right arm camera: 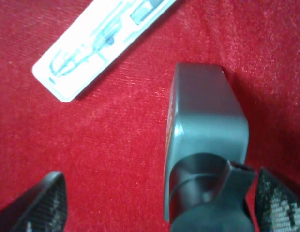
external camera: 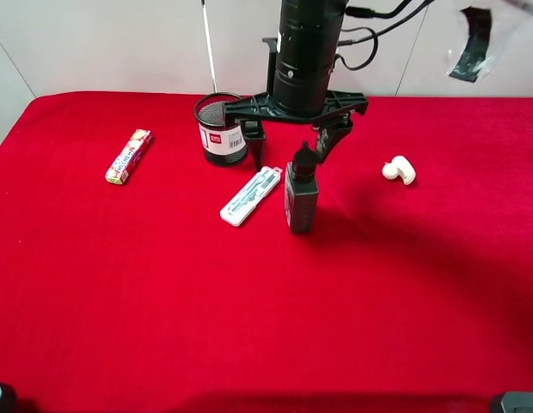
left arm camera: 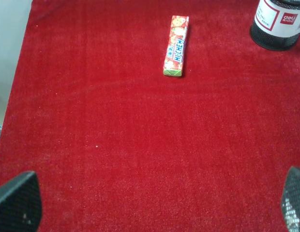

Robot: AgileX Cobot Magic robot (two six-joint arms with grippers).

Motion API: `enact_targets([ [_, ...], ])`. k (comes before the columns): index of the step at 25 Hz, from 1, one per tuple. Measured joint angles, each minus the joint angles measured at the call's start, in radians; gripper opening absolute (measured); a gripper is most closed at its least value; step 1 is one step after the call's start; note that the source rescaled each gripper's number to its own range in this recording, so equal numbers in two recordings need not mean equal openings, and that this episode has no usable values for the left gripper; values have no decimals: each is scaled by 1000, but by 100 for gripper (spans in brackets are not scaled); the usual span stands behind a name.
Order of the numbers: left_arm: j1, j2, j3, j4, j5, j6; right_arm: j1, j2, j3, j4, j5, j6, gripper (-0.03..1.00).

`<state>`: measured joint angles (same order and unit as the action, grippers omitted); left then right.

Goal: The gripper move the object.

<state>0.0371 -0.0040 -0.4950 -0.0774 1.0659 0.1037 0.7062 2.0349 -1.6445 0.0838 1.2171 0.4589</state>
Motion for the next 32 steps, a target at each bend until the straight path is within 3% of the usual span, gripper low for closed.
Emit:
enact_targets([
  [19, 0, 0, 0, 0, 0, 0, 0, -203, 0, -21, 0, -75, 73],
  [26, 0, 0, 0, 0, 0, 0, 0, -298, 0, -68, 2, -124, 94],
  [32, 0, 0, 0, 0, 0, 0, 0, -405, 82, -139, 2, -127, 100],
])
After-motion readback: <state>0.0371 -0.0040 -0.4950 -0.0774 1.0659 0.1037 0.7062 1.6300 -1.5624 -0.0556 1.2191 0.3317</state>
